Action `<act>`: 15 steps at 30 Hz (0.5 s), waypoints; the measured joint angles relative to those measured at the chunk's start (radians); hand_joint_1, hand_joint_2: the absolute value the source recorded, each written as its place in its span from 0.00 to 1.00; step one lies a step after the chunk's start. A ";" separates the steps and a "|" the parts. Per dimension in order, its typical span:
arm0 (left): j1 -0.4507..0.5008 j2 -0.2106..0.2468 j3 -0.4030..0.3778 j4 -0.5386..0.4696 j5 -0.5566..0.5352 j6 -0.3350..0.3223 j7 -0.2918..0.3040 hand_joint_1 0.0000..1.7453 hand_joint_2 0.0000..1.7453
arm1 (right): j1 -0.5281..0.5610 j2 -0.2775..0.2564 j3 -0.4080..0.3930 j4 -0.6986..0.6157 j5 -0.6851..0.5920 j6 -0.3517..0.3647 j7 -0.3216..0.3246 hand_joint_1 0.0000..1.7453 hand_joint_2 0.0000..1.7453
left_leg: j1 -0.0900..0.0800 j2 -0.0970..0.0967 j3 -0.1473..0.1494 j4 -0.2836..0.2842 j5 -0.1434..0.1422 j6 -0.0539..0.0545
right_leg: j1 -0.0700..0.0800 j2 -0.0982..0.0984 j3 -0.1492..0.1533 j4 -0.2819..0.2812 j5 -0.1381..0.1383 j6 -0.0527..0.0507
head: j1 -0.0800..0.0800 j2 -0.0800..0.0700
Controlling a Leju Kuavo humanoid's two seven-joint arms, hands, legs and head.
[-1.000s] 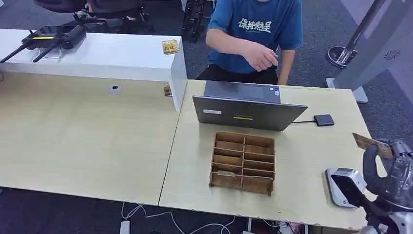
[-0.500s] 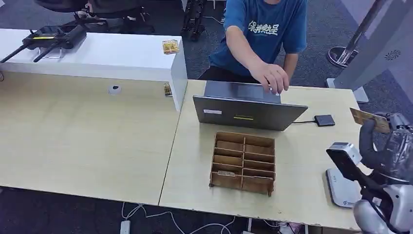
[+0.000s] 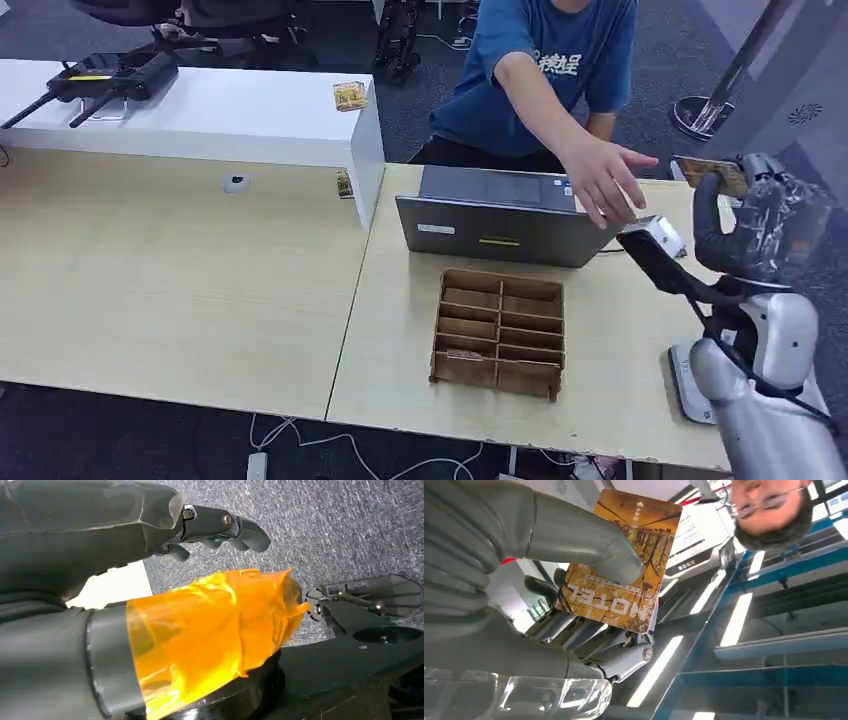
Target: Pass the card to the sensor for recognition and then transmit it.
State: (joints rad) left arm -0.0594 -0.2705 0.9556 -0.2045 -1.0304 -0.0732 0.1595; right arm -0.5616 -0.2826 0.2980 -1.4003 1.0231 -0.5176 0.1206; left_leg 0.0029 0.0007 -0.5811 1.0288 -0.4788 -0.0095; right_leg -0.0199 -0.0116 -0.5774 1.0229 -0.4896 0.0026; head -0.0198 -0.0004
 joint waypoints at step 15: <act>-0.001 0.002 -0.010 0.000 -0.017 0.000 0.009 0.00 0.00 | -0.131 0.088 0.106 0.169 0.028 0.022 0.047 1.00 1.00 | 0.000 0.000 -0.001 0.000 0.000 0.000 | 0.000 -0.001 0.000 0.000 0.000 0.000 | 0.000 0.000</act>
State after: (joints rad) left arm -0.0601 -0.2689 0.9461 -0.2045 -1.0472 -0.0736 0.1682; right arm -0.6926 -0.1946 0.4039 -1.2318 1.0509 -0.4959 0.1679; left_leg 0.0028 0.0002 -0.5817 1.0289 -0.4789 -0.0094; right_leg -0.0200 -0.0122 -0.5776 1.0225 -0.4896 0.0027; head -0.0198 -0.0004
